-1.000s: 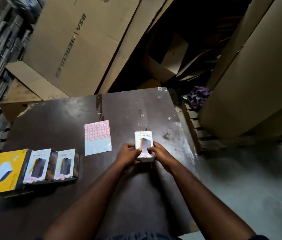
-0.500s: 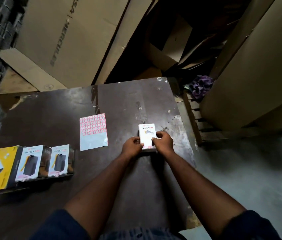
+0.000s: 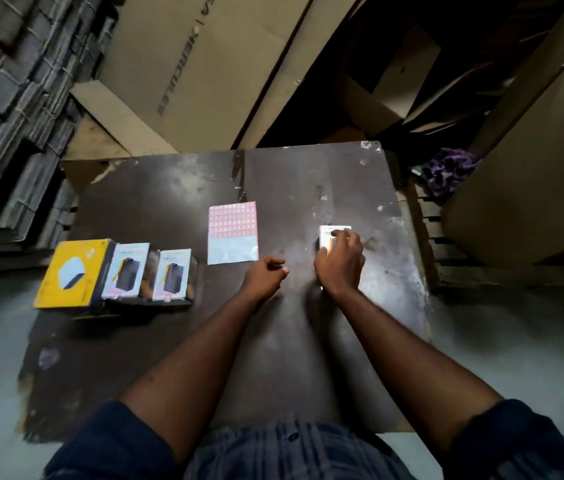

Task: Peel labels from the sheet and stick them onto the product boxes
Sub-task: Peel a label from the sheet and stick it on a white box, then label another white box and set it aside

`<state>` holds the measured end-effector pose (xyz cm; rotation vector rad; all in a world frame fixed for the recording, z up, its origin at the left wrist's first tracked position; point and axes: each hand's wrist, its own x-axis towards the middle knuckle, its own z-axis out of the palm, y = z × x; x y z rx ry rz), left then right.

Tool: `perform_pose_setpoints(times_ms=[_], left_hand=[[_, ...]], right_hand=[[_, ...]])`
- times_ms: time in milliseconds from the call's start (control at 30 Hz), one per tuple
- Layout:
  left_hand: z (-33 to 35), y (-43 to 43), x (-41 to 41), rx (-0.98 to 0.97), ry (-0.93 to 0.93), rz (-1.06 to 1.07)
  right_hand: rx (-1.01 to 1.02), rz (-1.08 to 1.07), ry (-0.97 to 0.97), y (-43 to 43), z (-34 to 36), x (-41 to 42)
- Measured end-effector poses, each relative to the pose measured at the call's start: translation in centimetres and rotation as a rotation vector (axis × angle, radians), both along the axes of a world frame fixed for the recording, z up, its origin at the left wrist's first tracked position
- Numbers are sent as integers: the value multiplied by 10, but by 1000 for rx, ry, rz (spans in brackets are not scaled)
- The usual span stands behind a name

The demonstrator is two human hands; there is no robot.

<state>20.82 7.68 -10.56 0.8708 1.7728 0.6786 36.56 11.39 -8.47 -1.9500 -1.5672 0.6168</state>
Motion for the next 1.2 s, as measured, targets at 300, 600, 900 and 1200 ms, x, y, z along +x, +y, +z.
perform_pose_setpoints(times_ms=[300,600,900,1200], left_hand=[[37,-69,-102,173,206,276],[37,-118,-176,194,443,157],[34,-130,-180,97,476,-3],[38,-116,-173,65,406,111]], right_hand=[[-199,474,289,-56,9,-123],[-312,926,22,-89,0,-216],[-365,904,-58,-97,-28,-227],[-237,783,26,-102,-29,-197]])
